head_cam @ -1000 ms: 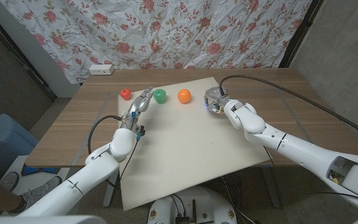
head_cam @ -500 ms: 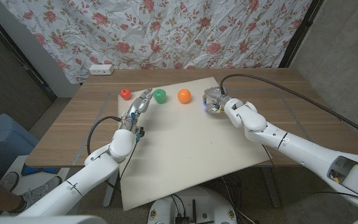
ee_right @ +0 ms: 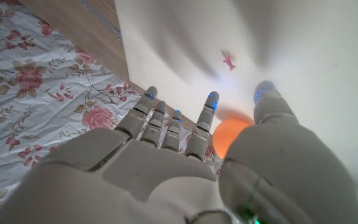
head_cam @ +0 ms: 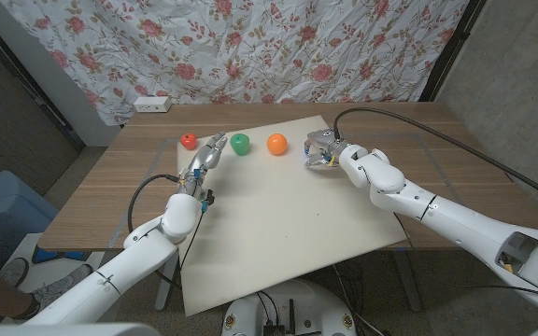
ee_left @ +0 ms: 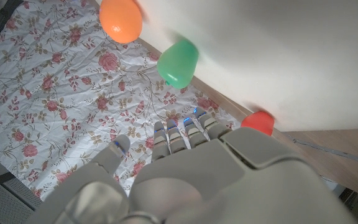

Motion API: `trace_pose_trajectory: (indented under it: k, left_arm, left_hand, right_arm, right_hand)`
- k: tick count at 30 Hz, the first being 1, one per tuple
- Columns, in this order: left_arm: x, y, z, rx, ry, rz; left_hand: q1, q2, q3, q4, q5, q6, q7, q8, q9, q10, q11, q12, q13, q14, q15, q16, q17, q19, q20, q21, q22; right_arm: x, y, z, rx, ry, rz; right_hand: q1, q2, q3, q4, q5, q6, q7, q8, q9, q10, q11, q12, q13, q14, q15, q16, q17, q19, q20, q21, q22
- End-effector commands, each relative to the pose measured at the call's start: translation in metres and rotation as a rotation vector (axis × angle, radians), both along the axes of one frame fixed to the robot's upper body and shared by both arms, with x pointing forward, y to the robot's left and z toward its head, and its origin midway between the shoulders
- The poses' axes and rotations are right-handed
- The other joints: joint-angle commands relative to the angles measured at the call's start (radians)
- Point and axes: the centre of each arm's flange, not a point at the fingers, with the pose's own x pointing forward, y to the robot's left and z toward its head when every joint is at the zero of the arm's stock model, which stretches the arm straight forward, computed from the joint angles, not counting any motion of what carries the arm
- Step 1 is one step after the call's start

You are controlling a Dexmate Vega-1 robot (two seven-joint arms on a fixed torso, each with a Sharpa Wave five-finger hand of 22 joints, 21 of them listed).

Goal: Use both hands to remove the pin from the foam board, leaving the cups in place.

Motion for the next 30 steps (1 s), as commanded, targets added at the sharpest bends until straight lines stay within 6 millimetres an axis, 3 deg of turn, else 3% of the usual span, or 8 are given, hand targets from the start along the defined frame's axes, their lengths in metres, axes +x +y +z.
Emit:
trace_pose_trajectory:
  k: [1, 4, 10, 19, 30]
  left_arm:
    - [0.004, 0.007, 0.001, -0.023, -0.004, -0.007]
    - [0.004, 0.008, 0.002, -0.024, -0.003, -0.009]
    - [0.006, 0.012, 0.003, -0.051, -0.006, -0.021]
    - [0.013, 0.016, 0.005, -0.063, 0.003, -0.041]
    - [0.025, 0.021, 0.008, -0.098, 0.003, -0.06]
  left_hand:
    - [0.003, 0.099, 0.002, -0.003, 0.001, 0.009, 0.003, -0.001, -0.001, 0.005, 0.001, -0.004, 0.003, 0.001, -0.036, -0.003, 0.0, 0.011, -0.055, -0.006, 0.003]
    - [0.003, 0.099, 0.002, -0.004, 0.001, 0.009, 0.003, -0.001, -0.001, 0.005, 0.001, -0.004, 0.003, 0.0, -0.036, -0.004, 0.0, 0.009, -0.055, -0.007, 0.003]
    - [0.004, 0.098, 0.003, -0.005, 0.001, 0.007, 0.003, -0.002, -0.001, 0.002, 0.0, -0.006, 0.003, -0.003, -0.034, -0.005, 0.0, 0.007, -0.054, -0.008, 0.003]
    - [0.004, 0.097, 0.003, -0.006, 0.001, 0.002, 0.004, -0.004, -0.002, -0.004, 0.004, -0.008, 0.003, -0.008, -0.032, -0.006, 0.0, 0.003, -0.055, -0.01, 0.003]
    - [0.007, 0.097, 0.006, -0.009, 0.001, -0.002, 0.008, -0.005, -0.002, -0.014, 0.017, -0.01, 0.003, -0.014, -0.028, -0.008, -0.001, -0.001, -0.054, -0.012, 0.003]
  right_arm:
    - [-0.003, -0.014, 0.003, 0.056, 0.046, 0.042]
    - [-0.002, -0.019, 0.004, 0.082, 0.048, 0.059]
    - [0.0, -0.03, 0.002, 0.144, 0.051, 0.083]
    - [0.003, -0.043, 0.0, 0.225, 0.044, 0.106]
    - [0.005, -0.059, -0.001, 0.323, 0.05, 0.132]
  right_hand:
    - [-0.053, -0.005, -0.02, 0.008, 0.011, -0.087, 0.024, -0.052, -0.017, -0.019, 0.009, 0.006, 0.002, -0.019, 0.008, -0.008, 0.002, -0.017, 0.004, 0.0, 0.003]
    - [-0.084, -0.005, -0.03, 0.015, 0.014, -0.144, 0.034, -0.086, -0.026, -0.03, 0.01, 0.007, 0.002, -0.029, 0.019, -0.013, 0.001, -0.025, 0.006, 0.0, 0.002]
    - [-0.114, 0.0, -0.039, 0.023, 0.016, -0.191, 0.049, -0.117, -0.034, -0.037, 0.018, 0.009, 0.002, -0.032, 0.021, -0.015, 0.001, -0.028, 0.004, 0.001, 0.002]
    - [-0.139, 0.009, -0.045, 0.028, 0.017, -0.247, 0.048, -0.153, -0.04, -0.04, 0.018, 0.011, 0.0, -0.039, 0.024, -0.019, -0.002, -0.026, -0.002, 0.002, 0.002]
    - [-0.162, 0.023, -0.05, 0.036, 0.016, -0.278, 0.057, -0.178, -0.045, -0.051, 0.024, 0.008, -0.003, -0.051, 0.023, -0.024, -0.004, -0.028, -0.017, 0.002, 0.001]
